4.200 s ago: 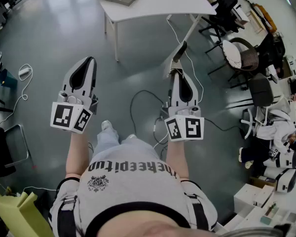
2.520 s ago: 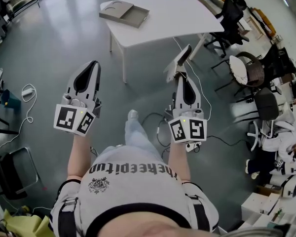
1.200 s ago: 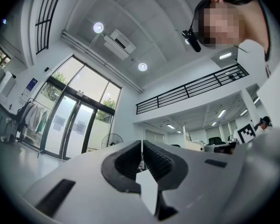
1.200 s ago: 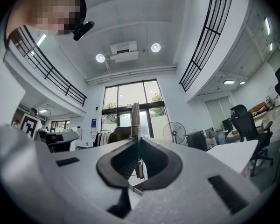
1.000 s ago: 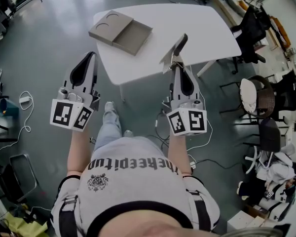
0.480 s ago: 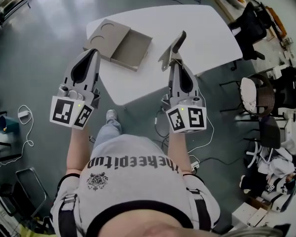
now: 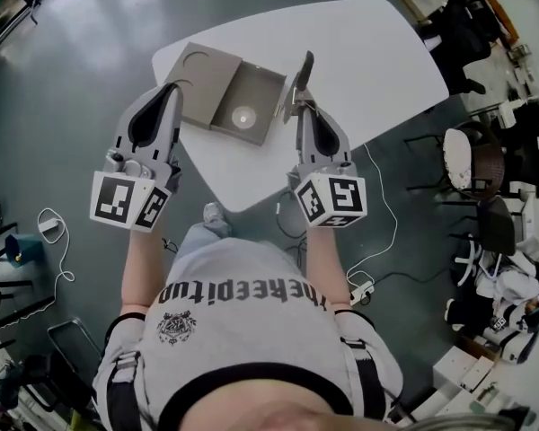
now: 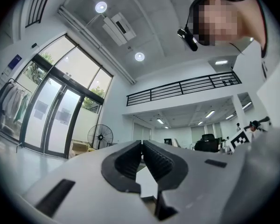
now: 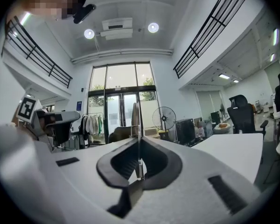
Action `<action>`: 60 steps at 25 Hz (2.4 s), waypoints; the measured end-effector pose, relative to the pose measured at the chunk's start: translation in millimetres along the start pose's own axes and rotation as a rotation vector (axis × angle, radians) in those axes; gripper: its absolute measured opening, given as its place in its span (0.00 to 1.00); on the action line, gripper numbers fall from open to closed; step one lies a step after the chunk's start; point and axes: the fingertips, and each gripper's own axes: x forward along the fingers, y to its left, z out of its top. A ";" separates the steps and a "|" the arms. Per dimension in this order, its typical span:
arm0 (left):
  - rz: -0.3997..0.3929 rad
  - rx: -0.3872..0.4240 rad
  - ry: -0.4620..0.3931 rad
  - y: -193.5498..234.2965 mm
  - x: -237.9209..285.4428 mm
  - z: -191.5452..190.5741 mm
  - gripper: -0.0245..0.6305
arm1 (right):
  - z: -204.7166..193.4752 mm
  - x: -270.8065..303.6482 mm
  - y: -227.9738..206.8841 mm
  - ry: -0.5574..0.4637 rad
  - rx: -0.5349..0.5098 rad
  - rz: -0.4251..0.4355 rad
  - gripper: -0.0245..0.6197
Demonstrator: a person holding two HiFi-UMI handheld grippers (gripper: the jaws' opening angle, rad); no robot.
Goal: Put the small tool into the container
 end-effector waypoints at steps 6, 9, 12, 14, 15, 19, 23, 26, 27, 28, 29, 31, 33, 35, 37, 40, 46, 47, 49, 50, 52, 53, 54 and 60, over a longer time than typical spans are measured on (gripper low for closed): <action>-0.025 -0.016 0.023 33.6 17.2 -13.0 0.06 | -53.9 43.1 7.0 0.138 -0.041 -0.015 0.04; -0.035 -0.024 0.029 45.4 22.7 -18.6 0.06 | -81.2 59.1 7.5 0.210 -0.081 -0.018 0.04; -0.039 -0.034 0.039 57.9 26.7 -24.7 0.06 | -105.9 73.8 8.4 0.278 -0.135 -0.015 0.04; -0.039 -0.041 0.046 67.1 27.3 -28.8 0.06 | -121.1 82.8 11.8 0.319 -0.185 -0.008 0.04; -0.039 -0.045 0.049 71.6 27.2 -30.6 0.06 | -128.1 87.3 14.4 0.338 -0.216 -0.001 0.04; -0.039 -0.056 0.058 84.0 28.2 -36.4 0.06 | -154.6 99.4 23.7 0.422 -0.366 0.037 0.04; -0.035 -0.063 0.064 92.8 30.5 -43.3 0.06 | -175.9 106.1 23.3 0.504 -0.555 0.064 0.04; -0.032 -0.068 0.068 97.8 30.7 -46.4 0.06 | -189.2 110.2 25.4 0.545 -0.715 0.099 0.04; -0.032 -0.069 0.070 98.8 30.8 -47.0 0.06 | -193.3 110.8 25.8 0.559 -0.770 0.111 0.04; -0.032 -0.071 0.071 99.9 31.1 -47.7 0.06 | -197.3 111.2 26.0 0.572 -0.825 0.122 0.04; -0.032 -0.072 0.073 100.8 31.5 -48.3 0.06 | -201.3 111.4 25.9 0.584 -0.879 0.133 0.04; -0.033 -0.075 0.076 101.7 32.4 -49.8 0.06 | -208.7 111.2 24.3 0.607 -0.984 0.153 0.04; -0.037 -0.076 0.078 101.9 33.7 -51.3 0.06 | -215.5 110.6 21.8 0.628 -1.075 0.171 0.04; -0.040 -0.076 0.078 102.6 35.7 -52.7 0.06 | -221.6 110.5 18.9 0.648 -1.145 0.185 0.04; -0.043 -0.076 0.078 103.3 38.6 -53.7 0.06 | -226.4 111.5 15.4 0.665 -1.194 0.192 0.05; -0.046 -0.077 0.081 103.3 42.2 -54.8 0.06 | -232.6 111.5 10.1 0.690 -1.266 0.206 0.04; -0.048 -0.079 0.083 106.9 44.1 -56.9 0.06 | -254.1 109.9 5.1 0.754 -1.420 0.278 0.04; -0.047 -0.079 0.084 107.6 43.9 -57.1 0.06 | -256.8 110.0 5.7 0.755 -1.433 0.288 0.05; -0.044 -0.079 0.086 109.2 43.3 -57.6 0.06 | -261.0 110.5 8.2 0.757 -1.449 0.305 0.05; -0.042 -0.079 0.087 110.2 43.2 -57.8 0.06 | -262.6 111.1 9.9 0.757 -1.454 0.313 0.05; -0.039 -0.080 0.089 112.6 43.4 -58.3 0.06 | -265.6 113.6 13.9 0.754 -1.462 0.329 0.05; -0.037 -0.080 0.090 114.0 43.7 -58.5 0.06 | -267.3 115.4 16.2 0.750 -1.468 0.338 0.05; -0.035 -0.080 0.090 115.5 43.8 -58.7 0.06 | -269.2 117.3 18.3 0.744 -1.476 0.345 0.05; -0.023 -0.079 0.096 123.5 41.7 -59.9 0.06 | -274.5 125.2 29.3 0.748 -1.498 0.385 0.04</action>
